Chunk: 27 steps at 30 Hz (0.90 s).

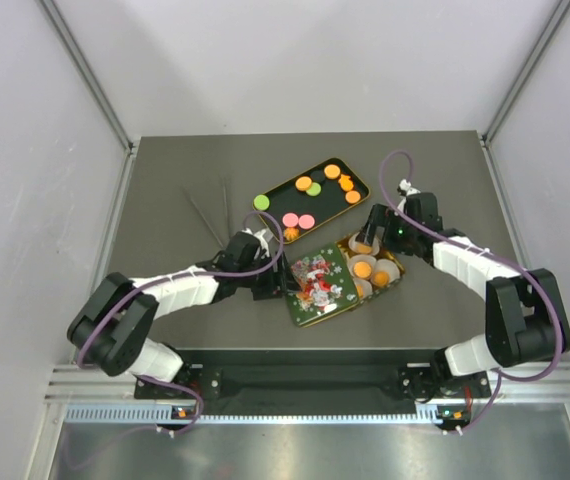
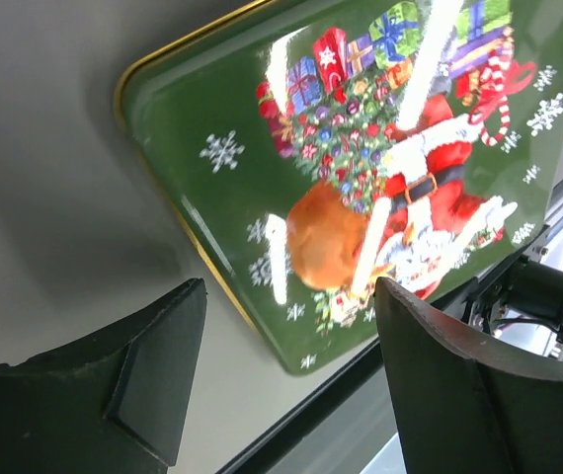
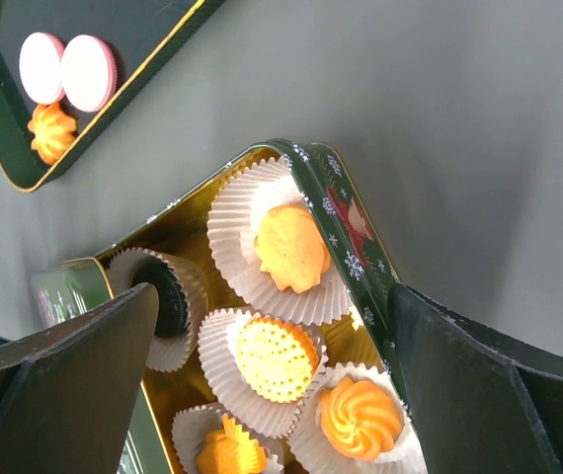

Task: Pack the cookies

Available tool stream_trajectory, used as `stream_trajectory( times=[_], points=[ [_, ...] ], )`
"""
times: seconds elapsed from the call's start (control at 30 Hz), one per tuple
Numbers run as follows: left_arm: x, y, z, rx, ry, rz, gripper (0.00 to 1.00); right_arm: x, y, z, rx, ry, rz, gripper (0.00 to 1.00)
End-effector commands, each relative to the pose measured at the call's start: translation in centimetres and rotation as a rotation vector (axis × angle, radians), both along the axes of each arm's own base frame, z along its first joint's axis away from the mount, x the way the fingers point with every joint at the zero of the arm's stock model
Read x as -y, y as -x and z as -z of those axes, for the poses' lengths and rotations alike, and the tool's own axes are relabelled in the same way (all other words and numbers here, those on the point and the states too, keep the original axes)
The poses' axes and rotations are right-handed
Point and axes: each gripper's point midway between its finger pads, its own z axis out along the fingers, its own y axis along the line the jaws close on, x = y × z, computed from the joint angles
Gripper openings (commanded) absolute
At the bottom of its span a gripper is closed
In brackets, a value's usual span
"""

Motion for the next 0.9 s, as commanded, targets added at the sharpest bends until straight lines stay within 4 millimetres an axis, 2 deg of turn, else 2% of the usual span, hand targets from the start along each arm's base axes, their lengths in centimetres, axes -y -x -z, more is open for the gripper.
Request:
stream_trajectory(
  times=[0.0,0.27,0.53,0.73,0.87],
  points=[
    [2.2,-0.9,-1.3,0.044,0.079,0.022,0.74,-1.9,0.4,-1.6,0.045,-0.057,-0.046,1.0],
    [3.7,-1.9,-0.8,0.038,0.084,0.029,0.73,-3.8,2.8,-2.0,0.044,-0.09,-0.077,1.0],
    [5.0,-3.4,-0.7,0.033,0.06,0.078,0.72,-4.7,4.1,-2.6,0.056,-0.105,-0.098,1.0],
    [5.7,-4.2,-1.1,0.048,0.035,0.107,0.72,-4.2,4.4,-2.6,0.064,-0.097,-0.06,1.0],
    [5.6,-4.2,-0.6,0.038,0.007,0.115,0.72,-2.7,4.0,-3.0,0.084,-0.084,0.036,1.0]
  ],
)
